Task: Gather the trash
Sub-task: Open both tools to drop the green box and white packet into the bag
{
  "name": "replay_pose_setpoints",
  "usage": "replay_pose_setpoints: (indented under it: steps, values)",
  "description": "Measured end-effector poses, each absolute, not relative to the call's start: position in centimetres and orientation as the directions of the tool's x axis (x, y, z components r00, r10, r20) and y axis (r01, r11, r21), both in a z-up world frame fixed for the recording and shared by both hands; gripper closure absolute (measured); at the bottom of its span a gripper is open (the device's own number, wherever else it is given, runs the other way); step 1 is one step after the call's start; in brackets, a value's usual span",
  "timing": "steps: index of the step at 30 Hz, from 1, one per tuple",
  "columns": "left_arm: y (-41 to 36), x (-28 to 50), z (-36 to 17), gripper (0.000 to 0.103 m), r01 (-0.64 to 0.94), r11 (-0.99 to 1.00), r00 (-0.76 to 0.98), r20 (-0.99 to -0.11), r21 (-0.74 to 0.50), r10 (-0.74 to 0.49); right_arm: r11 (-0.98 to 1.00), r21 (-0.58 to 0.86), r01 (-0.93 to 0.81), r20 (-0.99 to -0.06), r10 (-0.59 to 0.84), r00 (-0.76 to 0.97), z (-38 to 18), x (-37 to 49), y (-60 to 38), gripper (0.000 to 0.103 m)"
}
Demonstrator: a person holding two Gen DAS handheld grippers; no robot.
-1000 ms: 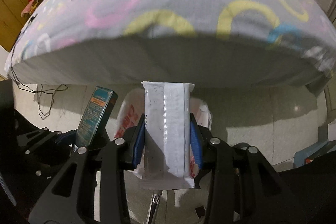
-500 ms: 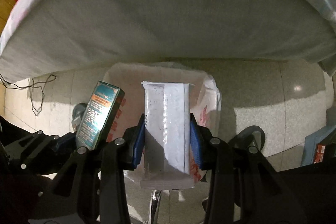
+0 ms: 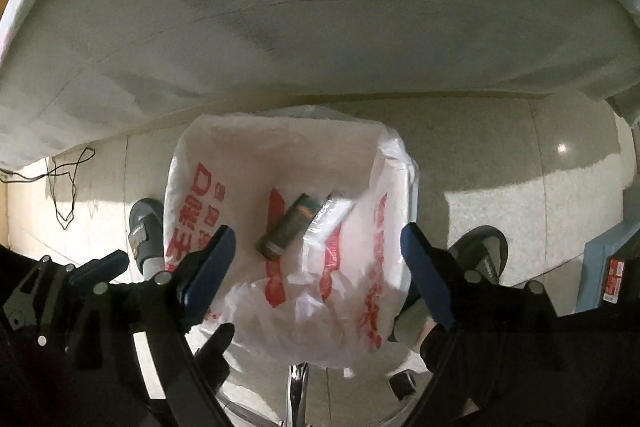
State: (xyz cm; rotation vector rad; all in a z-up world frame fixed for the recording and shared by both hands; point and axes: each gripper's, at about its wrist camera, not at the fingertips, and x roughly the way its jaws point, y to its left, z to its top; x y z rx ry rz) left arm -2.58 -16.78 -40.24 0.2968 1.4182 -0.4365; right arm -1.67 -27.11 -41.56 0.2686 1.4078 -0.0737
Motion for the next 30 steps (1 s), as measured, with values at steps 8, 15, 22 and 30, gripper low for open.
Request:
replay_pose_setpoints:
  steps: [8, 15, 22, 30]
  values:
    - [-16.5, -2.5, -40.3, 0.008, 0.457, 0.887, 0.106, -0.986, -0.068, -0.13, 0.962, 0.15, 0.228, -0.978, 0.11, 0.178, -41.3, -1.6, -27.3, 0.02]
    - [-16.3, -2.4, -40.4, 0.008, 0.454, 0.89, 0.099, -0.989, -0.052, -0.108, 0.962, 0.157, 0.225, -0.975, 0.114, 0.193, -40.8, -1.8, -27.4, 0.019]
    - [-16.1, -2.4, -39.9, 0.008, 0.45, 0.891, 0.111, -0.987, -0.054, -0.116, 0.971, 0.136, 0.198, -0.968, 0.088, 0.233, -39.4, -2.1, -26.9, 0.016]
    - [-15.4, -2.3, -39.1, 0.008, 0.419, 0.908, 0.162, -0.982, -0.019, -0.095, 0.971, 0.132, 0.199, -0.963, 0.078, 0.259, -38.2, -2.4, -27.1, 0.012]
